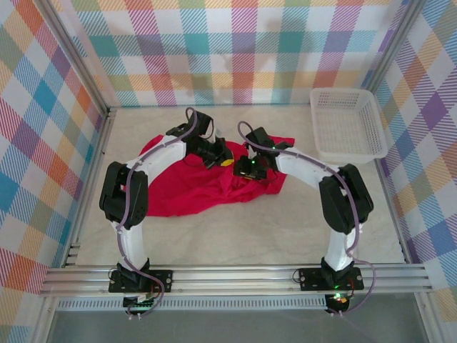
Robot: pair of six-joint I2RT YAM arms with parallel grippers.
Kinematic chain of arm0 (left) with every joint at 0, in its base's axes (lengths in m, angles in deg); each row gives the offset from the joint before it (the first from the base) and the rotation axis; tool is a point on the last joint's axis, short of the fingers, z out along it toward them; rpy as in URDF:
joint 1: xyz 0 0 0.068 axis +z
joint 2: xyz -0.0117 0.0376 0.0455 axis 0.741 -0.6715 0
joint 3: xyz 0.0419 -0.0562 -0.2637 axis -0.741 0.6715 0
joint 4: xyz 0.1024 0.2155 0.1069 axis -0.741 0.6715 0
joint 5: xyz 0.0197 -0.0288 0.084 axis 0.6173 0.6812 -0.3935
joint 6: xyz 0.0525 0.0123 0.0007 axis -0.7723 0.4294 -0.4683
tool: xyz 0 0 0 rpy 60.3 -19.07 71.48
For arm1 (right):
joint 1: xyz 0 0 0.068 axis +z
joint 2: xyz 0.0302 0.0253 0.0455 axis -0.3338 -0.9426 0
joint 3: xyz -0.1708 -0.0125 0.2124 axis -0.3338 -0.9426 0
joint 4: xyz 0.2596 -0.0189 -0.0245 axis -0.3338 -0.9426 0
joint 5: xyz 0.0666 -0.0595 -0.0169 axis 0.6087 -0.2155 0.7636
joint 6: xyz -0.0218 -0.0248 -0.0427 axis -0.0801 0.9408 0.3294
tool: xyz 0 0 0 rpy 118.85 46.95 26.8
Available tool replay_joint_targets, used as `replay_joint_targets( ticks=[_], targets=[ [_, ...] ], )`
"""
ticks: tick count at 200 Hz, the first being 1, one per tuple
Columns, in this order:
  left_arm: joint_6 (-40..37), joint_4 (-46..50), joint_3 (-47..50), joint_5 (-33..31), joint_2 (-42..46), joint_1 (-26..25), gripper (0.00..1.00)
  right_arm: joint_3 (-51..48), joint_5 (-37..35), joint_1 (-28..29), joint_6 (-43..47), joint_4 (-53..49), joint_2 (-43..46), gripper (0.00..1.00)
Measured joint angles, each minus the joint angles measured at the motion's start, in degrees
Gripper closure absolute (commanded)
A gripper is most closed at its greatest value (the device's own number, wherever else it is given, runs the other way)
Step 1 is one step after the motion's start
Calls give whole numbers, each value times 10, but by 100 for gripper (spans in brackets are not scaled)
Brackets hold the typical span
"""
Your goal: Fold the inside-out t-shirt
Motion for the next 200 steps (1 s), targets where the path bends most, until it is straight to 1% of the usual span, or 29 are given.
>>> replay_joint_targets(
  ticks=[6, 10, 33, 52, 73, 88, 101, 115, 131, 133, 138, 154, 167, 184, 200],
  targets=[
    [0, 0, 0, 0, 0, 1, 100, 9, -4, 0, -3, 1, -11, 96],
    [0, 0, 0, 1, 0, 2, 100, 14, -4, 0, -2, 2, -16, 100],
    [-3, 11, -17, 2, -6, 15, 100, 36, -3, 0, -10, -8, -22, 100],
    [-17, 31, -58, -1, -26, 33, 100, 41, 16, 0, -10, -28, 3, 100],
    [-31, 49, -104, 10, -62, 42, 100, 31, 52, -2, -10, -37, 70, 100],
    [-37, 50, -120, 10, -84, 37, 100, 5, 86, -8, -12, -37, 137, 100],
    [-37, 49, -122, 6, -100, 37, 100, -24, 119, -26, -16, -32, 188, 100],
    [-37, 49, -122, 0, -118, 32, 100, -44, 140, -59, -19, -23, 208, 100],
    [-37, 49, -122, -9, -132, 28, 100, -54, 135, -101, -15, -14, 177, 100],
    [-37, 49, -122, -9, -133, 28, 100, -54, 135, -104, -14, -13, 173, 98],
    [-36, 49, -122, -13, -136, 26, 100, -57, 129, -116, -13, -7, 151, 95],
    [-35, 48, -118, -19, -137, 20, 100, -60, 108, -143, -7, 0, 78, 94],
    [-35, 45, -115, -24, -137, 16, 100, -60, 92, -151, -2, -4, 21, 95],
    [-43, 44, -102, -40, -134, 10, 86, -55, 83, -150, 4, -17, -27, 95],
    [-57, 47, -78, -61, -120, 2, 72, -49, 83, -147, 6, -25, -32, 99]
  ],
)
